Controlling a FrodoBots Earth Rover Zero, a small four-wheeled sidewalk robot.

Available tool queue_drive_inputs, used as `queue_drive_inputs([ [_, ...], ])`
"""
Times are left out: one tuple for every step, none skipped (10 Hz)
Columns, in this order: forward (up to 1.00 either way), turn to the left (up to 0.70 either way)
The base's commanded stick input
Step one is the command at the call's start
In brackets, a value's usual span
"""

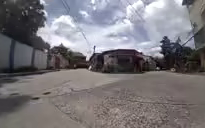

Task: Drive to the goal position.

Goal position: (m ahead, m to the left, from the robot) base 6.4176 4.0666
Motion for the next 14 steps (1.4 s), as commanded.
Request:
queue_drive_inputs([
  [0.7, 0.0],
  [0.7, 0.0],
  [0.7, -0.18],
  [0.7, -0.35],
  [0.7, -0.35],
  [0.7, -0.35],
  [0.7, -0.03],
  [0.7, 0.0],
  [0.7, 0.0],
  [0.7, 0.0],
  [0.7, 0.0],
  [0.7, 0.0],
  [0.7, 0.0],
  [0.7, 0.0],
])
